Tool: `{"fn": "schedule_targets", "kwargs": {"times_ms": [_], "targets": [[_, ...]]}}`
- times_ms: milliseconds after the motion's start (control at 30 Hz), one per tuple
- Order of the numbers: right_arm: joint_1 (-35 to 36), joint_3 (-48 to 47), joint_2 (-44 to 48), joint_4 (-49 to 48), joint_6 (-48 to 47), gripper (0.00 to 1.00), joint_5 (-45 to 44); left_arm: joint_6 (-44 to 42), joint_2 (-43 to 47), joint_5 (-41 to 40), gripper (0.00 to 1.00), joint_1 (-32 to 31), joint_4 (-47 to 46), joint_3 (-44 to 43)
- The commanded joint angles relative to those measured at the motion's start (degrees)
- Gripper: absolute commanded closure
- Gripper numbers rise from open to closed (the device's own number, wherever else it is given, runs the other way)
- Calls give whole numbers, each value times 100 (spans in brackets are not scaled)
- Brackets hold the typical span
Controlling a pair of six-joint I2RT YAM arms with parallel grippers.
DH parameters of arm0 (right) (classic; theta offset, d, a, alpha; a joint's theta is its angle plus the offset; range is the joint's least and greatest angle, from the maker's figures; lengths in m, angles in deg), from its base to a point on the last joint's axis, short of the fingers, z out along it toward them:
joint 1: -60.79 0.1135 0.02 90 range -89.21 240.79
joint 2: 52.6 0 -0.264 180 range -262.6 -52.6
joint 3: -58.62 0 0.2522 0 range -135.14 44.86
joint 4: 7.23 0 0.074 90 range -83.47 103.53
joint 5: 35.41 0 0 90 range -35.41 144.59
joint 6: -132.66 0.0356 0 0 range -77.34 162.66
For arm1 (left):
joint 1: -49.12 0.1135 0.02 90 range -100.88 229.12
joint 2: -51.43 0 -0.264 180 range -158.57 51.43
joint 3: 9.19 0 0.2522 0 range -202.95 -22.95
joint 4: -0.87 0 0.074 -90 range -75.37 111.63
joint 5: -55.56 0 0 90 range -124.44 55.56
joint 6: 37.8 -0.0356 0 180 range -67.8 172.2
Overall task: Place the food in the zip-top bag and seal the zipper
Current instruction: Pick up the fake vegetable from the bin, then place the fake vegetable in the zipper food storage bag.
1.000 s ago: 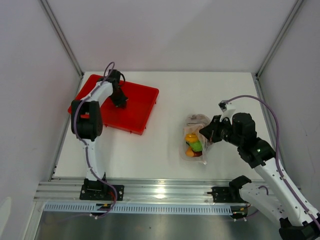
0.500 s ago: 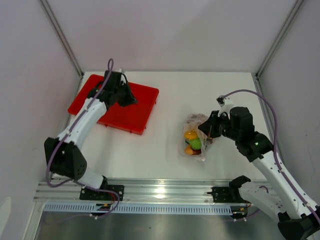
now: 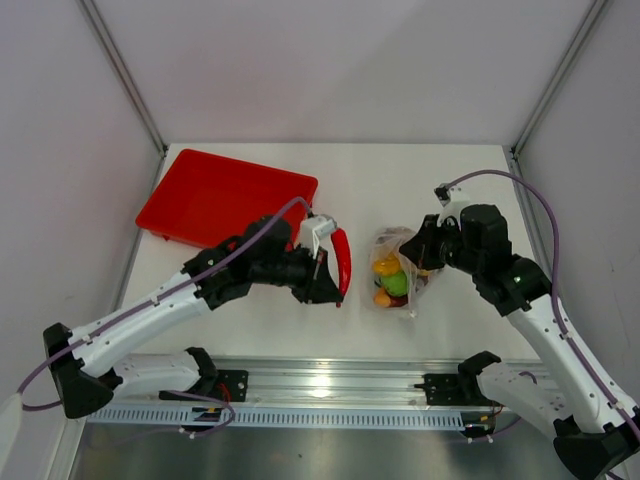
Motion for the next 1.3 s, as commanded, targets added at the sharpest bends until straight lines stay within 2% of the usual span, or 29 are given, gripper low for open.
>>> {"fn": "schedule_targets", "kwargs": {"times_ms": [0,100,200,367,533,667,1033,1267], "targets": [[-24,-398,-71,-48,-166,100,-124,-295,178,315,99,-638,-297,170],[-16,-486,-116,4,-193,100,-115,-243,231,515,99,-947,-445,389],[-16,-504,-107,22,-245,100,-54,-68,240,1007,99,-1264,-1077,662],[-24,-495,-81,22,-324,100,78,170,-304,1544,99,-1589,-1781,724],[-24,-487,33,75,-333,100,219,311,-954,1940,99,-1590,-2054,434],[-24,-487,157,180,-395,100,254,197,-1420,1914,99,-1555,-1826,-13],[-16,-416,385,339,-395,100,342,223,-1685,1809,99,-1335,-1765,-401],[-16,-487,394,268,-246,100,553,776,-2159,1861,99,-922,-1791,-445]]}}
